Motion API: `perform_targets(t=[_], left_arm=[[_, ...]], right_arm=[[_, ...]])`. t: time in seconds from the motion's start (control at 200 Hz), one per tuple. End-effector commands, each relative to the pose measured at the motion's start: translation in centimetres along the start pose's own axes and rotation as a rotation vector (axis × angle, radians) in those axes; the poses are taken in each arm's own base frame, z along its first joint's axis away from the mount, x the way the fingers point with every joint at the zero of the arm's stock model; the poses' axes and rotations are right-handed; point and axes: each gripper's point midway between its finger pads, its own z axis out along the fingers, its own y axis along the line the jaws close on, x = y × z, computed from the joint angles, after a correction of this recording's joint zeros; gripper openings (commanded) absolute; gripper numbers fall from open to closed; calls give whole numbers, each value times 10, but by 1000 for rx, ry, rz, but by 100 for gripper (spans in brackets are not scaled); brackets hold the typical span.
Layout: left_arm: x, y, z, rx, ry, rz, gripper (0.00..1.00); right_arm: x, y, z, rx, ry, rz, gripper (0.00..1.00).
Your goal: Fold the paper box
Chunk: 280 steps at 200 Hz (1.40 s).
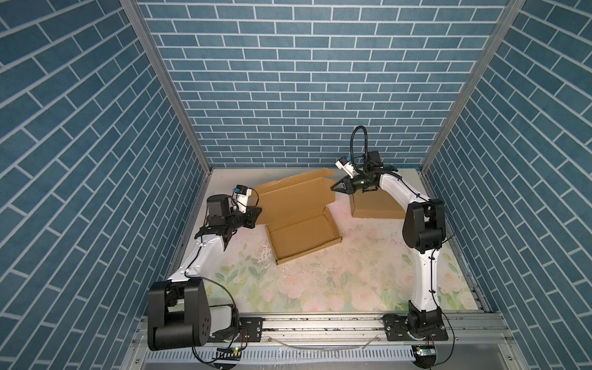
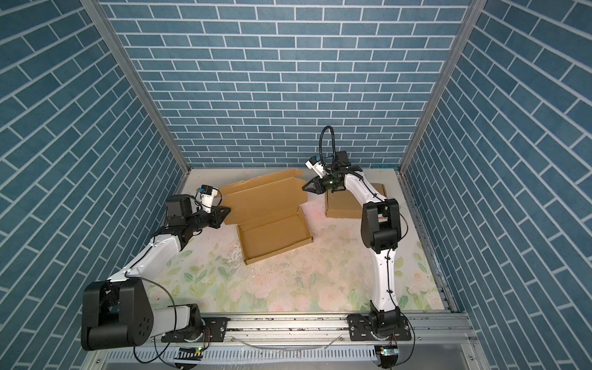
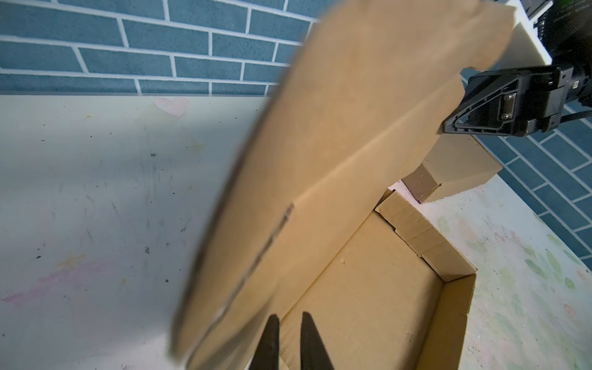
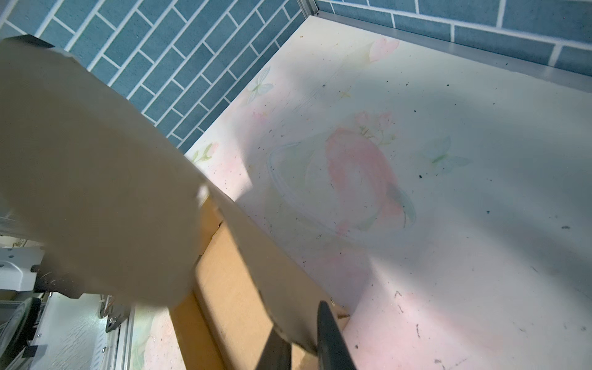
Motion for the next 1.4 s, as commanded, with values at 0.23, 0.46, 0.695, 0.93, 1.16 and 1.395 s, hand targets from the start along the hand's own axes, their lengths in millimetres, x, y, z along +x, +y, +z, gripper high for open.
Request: perform_targets(t=[0.23,0.46,0.695,0.93,1.16,1.395], left_arm=[[-3,10,-34,-133,68,-7,36],[-15,17,-34,-53,-36,-35,56],[-37,18,-5,97,-81,5,54],[-45,14,2,163,-142,54,48],[-36,13,5,181,-119,56,30],[-26,15,2,146,-70,68,29]], right_arm=[[-10,9,-8,28,-18,-98,16],[-11,16,-9,-4,-12,-120,42],[-10,16,-3,-60,-6,-109,49],[-11,10,4,-88,-8,-111,49],[-13,11,9,-103,-11,-112,40],[-13,11,13,-104,-7,-119,35]])
